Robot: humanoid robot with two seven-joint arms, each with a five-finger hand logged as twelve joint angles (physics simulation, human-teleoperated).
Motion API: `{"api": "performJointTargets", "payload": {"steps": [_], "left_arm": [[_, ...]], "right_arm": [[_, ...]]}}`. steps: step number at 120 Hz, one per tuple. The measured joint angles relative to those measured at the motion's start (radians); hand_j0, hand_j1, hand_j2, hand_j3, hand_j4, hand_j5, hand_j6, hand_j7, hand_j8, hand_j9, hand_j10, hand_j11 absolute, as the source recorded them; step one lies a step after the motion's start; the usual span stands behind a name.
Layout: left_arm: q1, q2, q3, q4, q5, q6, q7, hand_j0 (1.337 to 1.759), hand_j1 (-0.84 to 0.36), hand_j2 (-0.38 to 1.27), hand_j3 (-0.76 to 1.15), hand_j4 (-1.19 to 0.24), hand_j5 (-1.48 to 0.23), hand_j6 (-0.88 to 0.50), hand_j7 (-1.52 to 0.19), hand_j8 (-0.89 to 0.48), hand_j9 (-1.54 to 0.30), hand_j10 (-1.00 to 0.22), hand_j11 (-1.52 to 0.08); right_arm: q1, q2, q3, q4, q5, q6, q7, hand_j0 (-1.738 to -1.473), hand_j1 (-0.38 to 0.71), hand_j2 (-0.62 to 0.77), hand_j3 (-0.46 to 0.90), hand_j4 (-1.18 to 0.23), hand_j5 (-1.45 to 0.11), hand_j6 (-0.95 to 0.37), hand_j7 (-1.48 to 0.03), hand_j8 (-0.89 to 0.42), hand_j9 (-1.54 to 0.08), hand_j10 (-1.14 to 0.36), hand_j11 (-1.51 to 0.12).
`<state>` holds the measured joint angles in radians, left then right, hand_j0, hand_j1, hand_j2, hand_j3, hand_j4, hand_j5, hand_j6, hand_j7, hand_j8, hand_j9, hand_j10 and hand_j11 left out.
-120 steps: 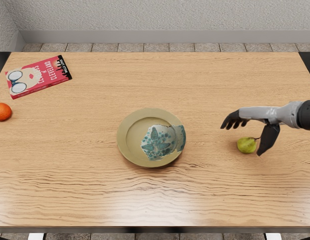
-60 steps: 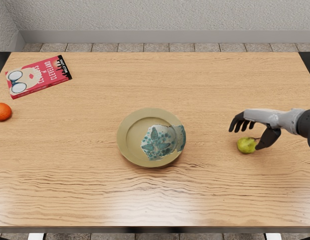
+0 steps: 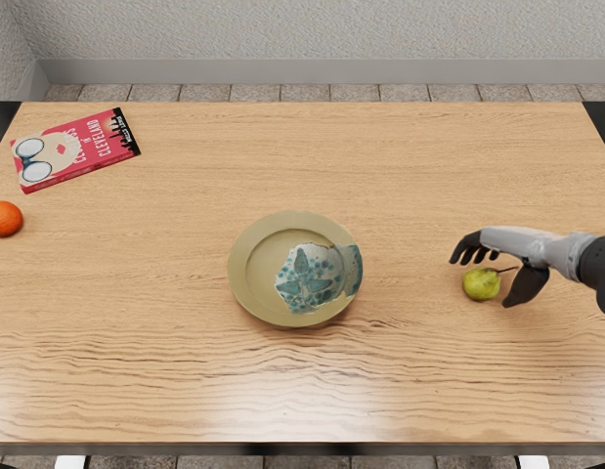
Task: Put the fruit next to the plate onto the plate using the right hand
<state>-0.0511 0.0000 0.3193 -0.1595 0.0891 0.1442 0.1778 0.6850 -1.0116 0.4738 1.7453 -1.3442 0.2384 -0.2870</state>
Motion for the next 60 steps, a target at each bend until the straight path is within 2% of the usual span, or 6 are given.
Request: {"api": "performJointTargets", "payload": {"steps": [60], "left_arm": [[0.000, 0.000, 0.000, 0.000, 0.000, 0.000, 0.000, 1.658, 0.35, 0.00, 0.00, 0.00, 0.00, 0.00, 0.00, 0.00, 0.00, 0.00, 0.00]], "right_arm": [[-0.055, 0.016, -0.030, -0.001, -0.070, -0.146, -0.001, -1.658, 0.10, -0.07, 0.00, -0.38, -0.49, -0.38, -0.49, -0.38, -0.49, -0.38, -0.49]]}}
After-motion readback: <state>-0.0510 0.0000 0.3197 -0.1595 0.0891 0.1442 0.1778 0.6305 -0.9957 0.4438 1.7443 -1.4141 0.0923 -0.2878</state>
